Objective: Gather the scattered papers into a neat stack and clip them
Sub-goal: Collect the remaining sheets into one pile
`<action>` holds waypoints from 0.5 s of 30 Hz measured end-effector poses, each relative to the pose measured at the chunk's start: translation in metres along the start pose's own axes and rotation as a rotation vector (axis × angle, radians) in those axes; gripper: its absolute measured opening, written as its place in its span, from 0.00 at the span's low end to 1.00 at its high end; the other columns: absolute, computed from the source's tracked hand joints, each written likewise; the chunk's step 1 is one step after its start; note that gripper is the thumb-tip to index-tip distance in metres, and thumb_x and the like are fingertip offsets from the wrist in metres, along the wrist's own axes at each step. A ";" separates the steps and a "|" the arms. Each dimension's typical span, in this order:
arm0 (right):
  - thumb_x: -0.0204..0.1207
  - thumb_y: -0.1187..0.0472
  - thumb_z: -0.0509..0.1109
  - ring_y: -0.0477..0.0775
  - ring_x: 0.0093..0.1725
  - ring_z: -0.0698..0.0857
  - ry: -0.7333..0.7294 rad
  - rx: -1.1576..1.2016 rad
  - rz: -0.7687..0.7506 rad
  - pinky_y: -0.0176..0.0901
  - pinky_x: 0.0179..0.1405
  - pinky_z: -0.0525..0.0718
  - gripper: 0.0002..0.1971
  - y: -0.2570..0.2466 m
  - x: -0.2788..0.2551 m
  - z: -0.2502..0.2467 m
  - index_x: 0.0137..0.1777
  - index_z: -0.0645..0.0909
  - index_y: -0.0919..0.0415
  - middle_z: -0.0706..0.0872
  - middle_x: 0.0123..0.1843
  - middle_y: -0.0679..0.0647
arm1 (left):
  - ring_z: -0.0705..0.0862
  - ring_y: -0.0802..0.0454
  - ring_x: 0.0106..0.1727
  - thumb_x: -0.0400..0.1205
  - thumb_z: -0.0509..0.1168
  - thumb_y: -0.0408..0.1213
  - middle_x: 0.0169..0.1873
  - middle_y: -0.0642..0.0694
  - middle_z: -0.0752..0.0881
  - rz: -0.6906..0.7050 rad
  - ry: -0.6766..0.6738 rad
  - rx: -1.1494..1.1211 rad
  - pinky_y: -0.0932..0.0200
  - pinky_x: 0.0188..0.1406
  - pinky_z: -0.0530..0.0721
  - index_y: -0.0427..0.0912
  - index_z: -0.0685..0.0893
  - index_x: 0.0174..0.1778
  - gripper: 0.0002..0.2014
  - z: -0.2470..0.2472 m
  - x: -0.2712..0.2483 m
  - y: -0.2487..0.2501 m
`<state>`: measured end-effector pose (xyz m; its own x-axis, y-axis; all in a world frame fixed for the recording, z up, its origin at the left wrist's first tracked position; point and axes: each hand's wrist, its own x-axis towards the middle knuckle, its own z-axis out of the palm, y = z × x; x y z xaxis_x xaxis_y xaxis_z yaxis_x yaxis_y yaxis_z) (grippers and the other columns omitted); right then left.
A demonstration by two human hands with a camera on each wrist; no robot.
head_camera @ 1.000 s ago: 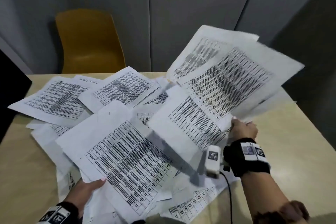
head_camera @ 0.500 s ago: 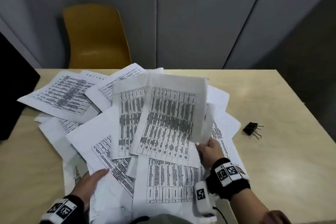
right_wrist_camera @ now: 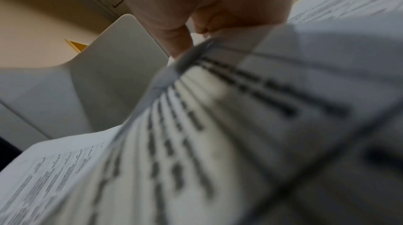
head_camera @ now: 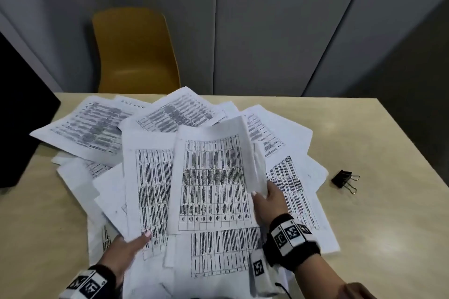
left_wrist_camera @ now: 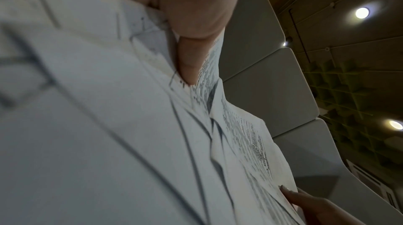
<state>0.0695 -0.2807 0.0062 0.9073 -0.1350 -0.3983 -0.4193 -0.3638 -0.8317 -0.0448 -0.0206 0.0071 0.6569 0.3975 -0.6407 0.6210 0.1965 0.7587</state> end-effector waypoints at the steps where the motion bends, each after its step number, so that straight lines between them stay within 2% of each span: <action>1: 0.75 0.65 0.65 0.57 0.41 0.84 0.031 -0.001 -0.011 0.49 0.43 0.86 0.09 0.001 0.003 0.002 0.54 0.76 0.57 0.85 0.46 0.59 | 0.77 0.44 0.55 0.78 0.66 0.25 0.53 0.38 0.80 0.010 0.014 0.014 0.57 0.57 0.67 0.17 0.70 0.66 0.24 0.002 -0.009 0.007; 3: 0.75 0.64 0.64 0.61 0.44 0.86 0.017 0.035 0.020 0.57 0.47 0.88 0.10 -0.001 0.001 0.005 0.55 0.73 0.55 0.85 0.48 0.58 | 0.75 0.39 0.63 0.75 0.70 0.28 0.57 0.35 0.77 0.007 0.048 -0.018 0.54 0.61 0.68 0.18 0.66 0.69 0.30 -0.002 0.003 -0.003; 5: 0.74 0.61 0.64 0.60 0.48 0.87 -0.046 0.016 0.065 0.60 0.51 0.88 0.19 0.001 -0.002 0.012 0.64 0.69 0.53 0.84 0.54 0.56 | 0.75 0.38 0.65 0.67 0.78 0.34 0.64 0.36 0.77 0.022 0.020 0.013 0.51 0.64 0.67 0.21 0.71 0.66 0.37 -0.008 0.014 -0.013; 7: 0.73 0.58 0.63 0.59 0.53 0.86 -0.093 -0.033 0.091 0.60 0.54 0.87 0.24 0.002 -0.008 0.018 0.69 0.65 0.50 0.82 0.61 0.54 | 0.76 0.39 0.62 0.64 0.77 0.30 0.61 0.40 0.77 0.006 -0.017 0.004 0.52 0.65 0.67 0.21 0.77 0.61 0.31 -0.011 0.017 -0.011; 8: 0.75 0.59 0.62 0.57 0.52 0.86 -0.087 -0.042 0.078 0.56 0.51 0.88 0.21 0.000 -0.010 0.019 0.68 0.67 0.52 0.83 0.61 0.55 | 0.75 0.39 0.64 0.66 0.76 0.29 0.58 0.42 0.75 -0.012 -0.038 -0.007 0.52 0.65 0.67 0.22 0.79 0.58 0.26 -0.010 0.015 -0.007; 9: 0.77 0.61 0.61 0.53 0.47 0.86 -0.070 -0.061 0.043 0.49 0.44 0.89 0.16 -0.001 -0.012 0.020 0.65 0.70 0.55 0.84 0.57 0.55 | 0.74 0.39 0.65 0.67 0.75 0.31 0.58 0.40 0.75 0.004 -0.038 -0.042 0.51 0.65 0.66 0.24 0.81 0.54 0.22 -0.012 0.017 -0.007; 10: 0.79 0.64 0.60 0.48 0.41 0.84 -0.044 -0.084 0.015 0.38 0.34 0.85 0.12 -0.003 -0.012 0.019 0.61 0.73 0.57 0.84 0.52 0.55 | 0.74 0.41 0.65 0.68 0.75 0.33 0.60 0.38 0.77 0.015 -0.023 -0.083 0.52 0.66 0.66 0.27 0.83 0.52 0.19 -0.010 0.016 -0.005; 11: 0.79 0.65 0.59 0.45 0.36 0.82 0.000 -0.102 -0.035 0.33 0.28 0.77 0.09 -0.002 -0.011 0.018 0.58 0.73 0.58 0.84 0.48 0.55 | 0.73 0.43 0.67 0.72 0.73 0.35 0.66 0.36 0.78 0.011 -0.042 -0.119 0.52 0.68 0.64 0.30 0.83 0.55 0.18 -0.008 0.015 -0.003; 12: 0.80 0.66 0.59 0.45 0.34 0.80 0.028 -0.118 -0.062 0.33 0.26 0.74 0.08 -0.002 -0.011 0.017 0.57 0.74 0.59 0.83 0.45 0.55 | 0.71 0.44 0.71 0.77 0.69 0.37 0.70 0.36 0.76 0.017 -0.046 -0.160 0.52 0.72 0.61 0.32 0.80 0.63 0.20 -0.008 0.016 -0.003; 13: 0.79 0.65 0.59 0.48 0.35 0.81 0.030 -0.130 -0.082 0.36 0.29 0.76 0.08 -0.003 -0.012 0.017 0.57 0.74 0.60 0.83 0.44 0.55 | 0.69 0.44 0.75 0.80 0.66 0.38 0.72 0.38 0.75 0.024 -0.029 -0.181 0.51 0.75 0.58 0.33 0.76 0.68 0.22 -0.009 0.018 -0.006; 15: 0.77 0.63 0.60 0.55 0.42 0.83 -0.068 -0.247 -0.090 0.41 0.43 0.81 0.07 -0.002 -0.014 0.022 0.54 0.75 0.57 0.84 0.42 0.51 | 0.71 0.43 0.74 0.75 0.72 0.41 0.68 0.38 0.79 0.055 -0.001 -0.188 0.51 0.77 0.58 0.33 0.78 0.67 0.26 -0.012 0.026 -0.015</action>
<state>0.0571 -0.2574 0.0045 0.9330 -0.0328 -0.3585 -0.3085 -0.5863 -0.7490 -0.0423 -0.0031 -0.0195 0.6881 0.4114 -0.5977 0.4937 0.3382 0.8012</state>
